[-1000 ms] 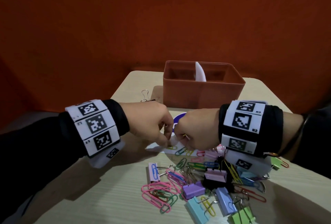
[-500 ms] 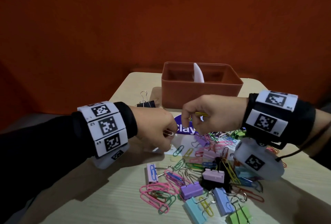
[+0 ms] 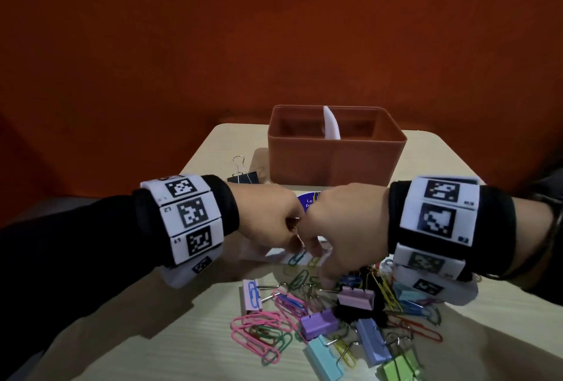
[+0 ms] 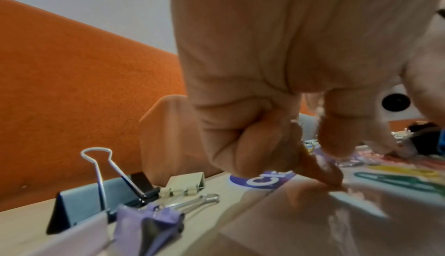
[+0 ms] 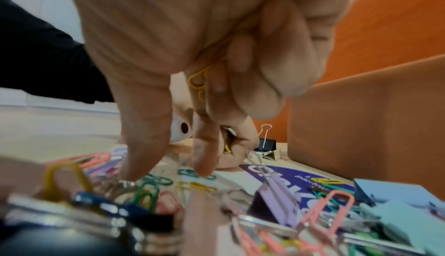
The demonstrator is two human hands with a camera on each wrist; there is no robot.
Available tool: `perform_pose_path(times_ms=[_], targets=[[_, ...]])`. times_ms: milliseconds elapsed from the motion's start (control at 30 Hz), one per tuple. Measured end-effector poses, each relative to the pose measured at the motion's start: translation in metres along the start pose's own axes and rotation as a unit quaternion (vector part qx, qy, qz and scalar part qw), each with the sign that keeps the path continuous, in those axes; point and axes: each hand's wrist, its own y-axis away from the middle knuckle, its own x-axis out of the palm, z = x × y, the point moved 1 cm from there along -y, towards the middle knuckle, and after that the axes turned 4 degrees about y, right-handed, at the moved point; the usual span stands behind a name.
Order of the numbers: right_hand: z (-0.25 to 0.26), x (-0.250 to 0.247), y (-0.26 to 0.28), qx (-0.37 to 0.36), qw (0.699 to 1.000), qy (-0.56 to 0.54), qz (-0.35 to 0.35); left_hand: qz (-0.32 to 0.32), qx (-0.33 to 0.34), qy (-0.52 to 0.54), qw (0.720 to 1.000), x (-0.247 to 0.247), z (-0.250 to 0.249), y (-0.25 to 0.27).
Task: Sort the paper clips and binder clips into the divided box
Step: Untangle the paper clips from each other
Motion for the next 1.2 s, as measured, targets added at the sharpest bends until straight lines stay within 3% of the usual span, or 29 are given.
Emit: perform_pose_path(times_ms=[267,567,833,933,1100,1200], targets=[[0.008,0.001,-0.008,-0.026,0.998,0.048,0.011,-0.026,0.036,-0.021,0.999,-0.003,-0.014,0.002],[-0.008,0.0,-0.006,-0.012,0.994,-0.105,-0.007,0.027,0.016,0.026,0.999,0.0,-0.008,0.002],[-0.035,-0.006,0.005,0.061,0.975,-0.199,-0.073,0.06,0.006,-0.04,0.997,0.0,-0.005,0.0],[-0.044,-0.007,0.004,0.099,0.958,-0.253,-0.092,0.014,-0.015,-0.033,0.999,-0.012,-0.006,0.0],[-0.06,-0.017,-0.004,0.137,0.908,-0.367,-0.152,-0.168,-0.029,0.065,0.983,-0.064,0.001,0.006],[-0.075,-0.033,-0.014,0.179,0.899,-0.337,-0.214,-0.229,-0.053,0.054,0.97,-0.089,0.008,0.0]])
